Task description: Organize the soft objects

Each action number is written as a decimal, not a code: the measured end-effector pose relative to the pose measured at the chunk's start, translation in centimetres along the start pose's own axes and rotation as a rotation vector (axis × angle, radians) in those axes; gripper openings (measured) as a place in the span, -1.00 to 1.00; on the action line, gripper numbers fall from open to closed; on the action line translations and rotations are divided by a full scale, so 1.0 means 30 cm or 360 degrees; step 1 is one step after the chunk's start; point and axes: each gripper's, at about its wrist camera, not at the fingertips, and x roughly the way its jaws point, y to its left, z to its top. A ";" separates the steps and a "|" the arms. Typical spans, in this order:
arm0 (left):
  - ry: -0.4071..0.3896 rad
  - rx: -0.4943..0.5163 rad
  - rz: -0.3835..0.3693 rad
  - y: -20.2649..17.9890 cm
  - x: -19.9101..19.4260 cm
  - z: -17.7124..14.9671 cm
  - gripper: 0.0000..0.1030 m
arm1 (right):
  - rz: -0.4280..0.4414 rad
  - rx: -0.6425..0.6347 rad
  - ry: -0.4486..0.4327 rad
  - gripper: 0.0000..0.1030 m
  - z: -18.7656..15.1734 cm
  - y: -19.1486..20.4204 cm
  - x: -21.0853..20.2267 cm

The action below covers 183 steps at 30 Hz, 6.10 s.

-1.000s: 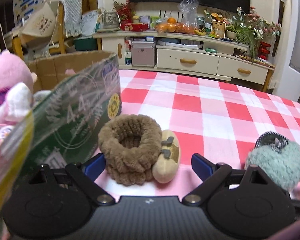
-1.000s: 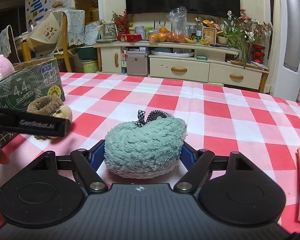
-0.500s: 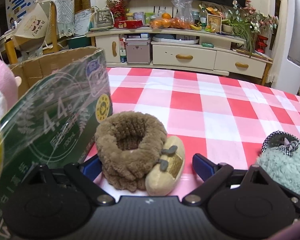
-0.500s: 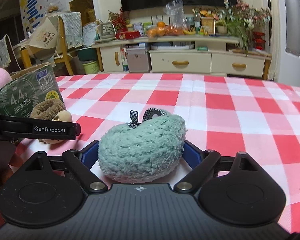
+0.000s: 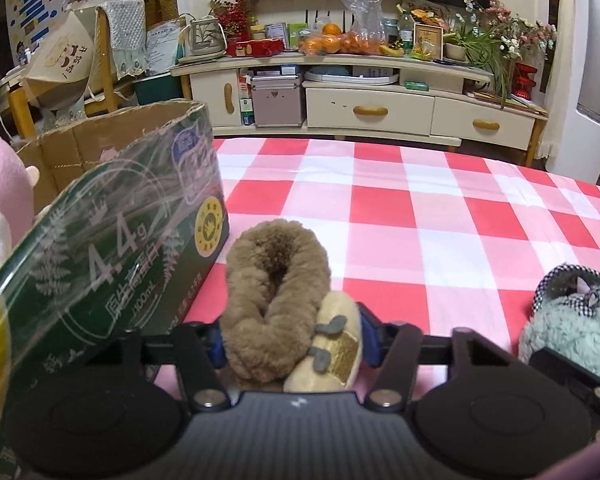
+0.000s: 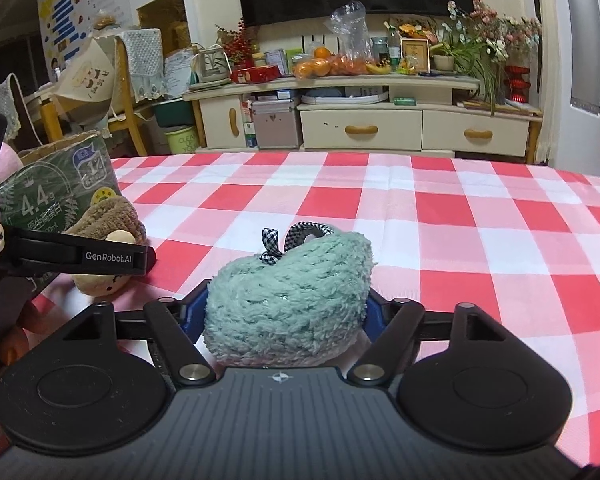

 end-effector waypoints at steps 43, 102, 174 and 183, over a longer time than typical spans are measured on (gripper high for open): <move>-0.0181 0.0123 -0.0360 0.080 -0.396 -0.039 -0.06 | -0.0229 0.0103 -0.0054 0.66 -0.051 0.057 -0.280; -0.0285 -0.0158 -0.0072 0.577 -0.480 0.008 -0.02 | 0.0238 -0.0151 -0.0158 0.66 0.247 0.593 -0.249; -0.0316 -0.0076 -0.0010 0.565 -0.667 -0.277 0.98 | -0.0065 0.0159 -0.0115 0.97 -0.118 0.634 -0.651; -0.0329 -0.0040 -0.0035 0.574 -0.688 -0.321 0.98 | -0.0060 0.0117 -0.0108 0.97 -0.165 0.674 -0.665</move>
